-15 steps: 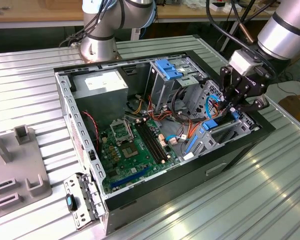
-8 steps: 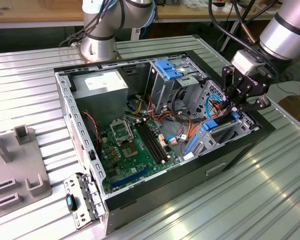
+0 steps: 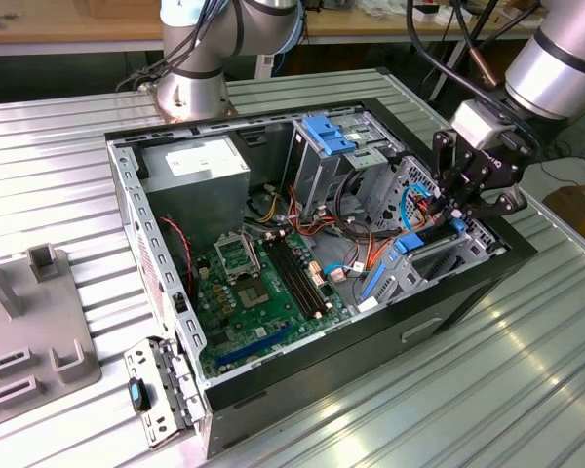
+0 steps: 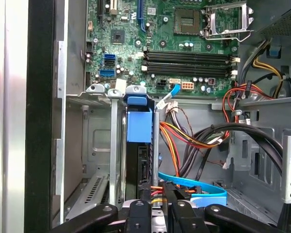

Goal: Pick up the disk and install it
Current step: 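Insert the first disk wire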

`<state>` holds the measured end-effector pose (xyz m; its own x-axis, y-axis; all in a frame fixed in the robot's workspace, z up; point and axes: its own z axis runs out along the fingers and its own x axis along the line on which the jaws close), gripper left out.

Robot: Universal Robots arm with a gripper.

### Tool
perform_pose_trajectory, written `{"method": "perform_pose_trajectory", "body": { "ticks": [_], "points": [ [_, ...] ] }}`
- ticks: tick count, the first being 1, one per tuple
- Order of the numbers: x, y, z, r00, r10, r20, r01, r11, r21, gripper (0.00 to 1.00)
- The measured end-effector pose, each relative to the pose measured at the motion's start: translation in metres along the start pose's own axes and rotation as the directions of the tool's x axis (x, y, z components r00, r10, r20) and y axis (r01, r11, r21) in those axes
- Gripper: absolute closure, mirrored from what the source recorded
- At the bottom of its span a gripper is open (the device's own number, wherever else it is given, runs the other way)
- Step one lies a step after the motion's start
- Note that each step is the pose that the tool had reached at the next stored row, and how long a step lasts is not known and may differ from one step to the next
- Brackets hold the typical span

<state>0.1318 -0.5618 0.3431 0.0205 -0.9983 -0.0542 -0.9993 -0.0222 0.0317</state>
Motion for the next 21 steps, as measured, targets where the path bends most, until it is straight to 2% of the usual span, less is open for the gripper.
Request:
{"method": "perform_pose_trajectory", "body": {
  "ticks": [1,4,6,7,13,16,17,18,19,21],
  "points": [
    [-0.0001,0.0000,-0.0014,1.0000,0.000,0.0011,0.000,1.0000,0.0000,0.76],
    [-0.0008,0.0005,-0.0145,1.0000,0.000,0.0001,0.000,1.0000,0.0000,0.76],
    [-0.0010,0.0006,-0.0187,1.0000,0.000,0.0001,0.000,1.0000,0.0000,0.76],
    [-0.0013,0.0007,-0.0231,1.0000,0.000,0.0000,0.000,1.0000,0.0004,0.76],
    [-0.0013,0.0011,-0.0231,1.0000,0.000,0.0012,0.000,1.0000,0.0023,0.76],
    [-0.0020,0.0014,-0.0325,1.0000,-0.001,0.0028,0.001,1.0000,0.0032,0.76],
    [-0.0020,0.0014,-0.0329,1.0000,-0.001,0.0032,0.001,1.0000,0.0033,0.76],
    [-0.0021,0.0029,-0.0332,1.0000,0.000,0.0027,0.000,1.0000,0.0047,0.76],
    [-0.0022,0.0099,-0.0328,1.0000,-0.001,0.0027,0.001,0.9999,0.0120,0.76],
    [-0.0023,0.0159,-0.0326,1.0000,-0.001,0.0027,0.001,0.9998,0.0180,0.76]
  ]
}}
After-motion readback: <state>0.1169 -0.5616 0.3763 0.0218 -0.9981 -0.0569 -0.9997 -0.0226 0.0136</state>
